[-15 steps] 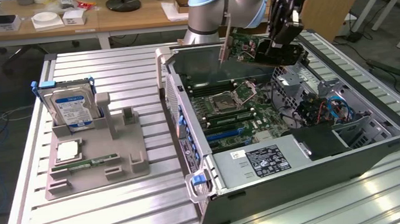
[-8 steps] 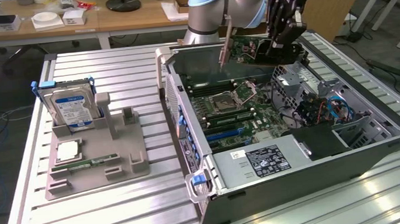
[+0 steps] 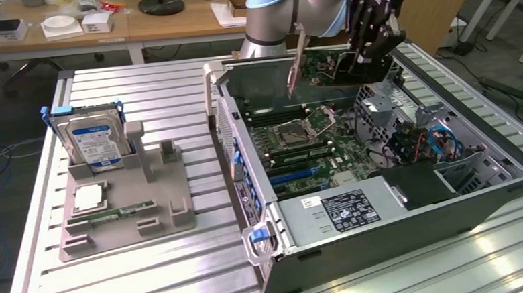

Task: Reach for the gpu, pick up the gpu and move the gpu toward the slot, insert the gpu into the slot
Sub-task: 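Insert the gpu into the slot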

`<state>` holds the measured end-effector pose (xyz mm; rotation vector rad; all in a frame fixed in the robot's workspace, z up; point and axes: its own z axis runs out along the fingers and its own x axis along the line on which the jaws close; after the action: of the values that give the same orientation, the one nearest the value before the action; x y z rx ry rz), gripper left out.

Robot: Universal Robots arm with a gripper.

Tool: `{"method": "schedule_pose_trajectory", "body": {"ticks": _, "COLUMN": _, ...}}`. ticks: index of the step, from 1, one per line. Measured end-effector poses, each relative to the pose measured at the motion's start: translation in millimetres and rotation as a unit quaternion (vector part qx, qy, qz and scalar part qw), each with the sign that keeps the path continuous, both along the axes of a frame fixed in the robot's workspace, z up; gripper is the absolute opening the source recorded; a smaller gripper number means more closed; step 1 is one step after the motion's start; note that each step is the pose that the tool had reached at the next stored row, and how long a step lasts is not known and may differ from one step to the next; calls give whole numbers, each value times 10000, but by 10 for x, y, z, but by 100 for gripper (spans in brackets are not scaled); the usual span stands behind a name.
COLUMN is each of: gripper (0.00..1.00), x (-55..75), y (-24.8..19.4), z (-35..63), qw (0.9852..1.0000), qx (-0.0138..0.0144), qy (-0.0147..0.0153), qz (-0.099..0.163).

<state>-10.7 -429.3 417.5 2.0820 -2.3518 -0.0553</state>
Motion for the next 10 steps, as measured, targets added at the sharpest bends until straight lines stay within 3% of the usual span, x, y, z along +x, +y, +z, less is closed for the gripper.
{"method": "schedule_pose_trajectory", "body": {"ticks": 6, "gripper": 27, "x": 1, "y": -1, "z": -3, "qw": 9990, "qx": -1, "qy": -18, "qz": 454}}
{"method": "schedule_pose_trajectory", "body": {"ticks": 7, "gripper": 27, "x": 0, "y": -3, "z": -3, "qw": 9988, "qx": -3, "qy": -44, "qz": 489}}
{"method": "schedule_pose_trajectory", "body": {"ticks": 10, "gripper": 27, "x": 0, "y": -4, "z": -9, "qw": 9982, "qx": -7, "qy": -162, "qz": 569}}
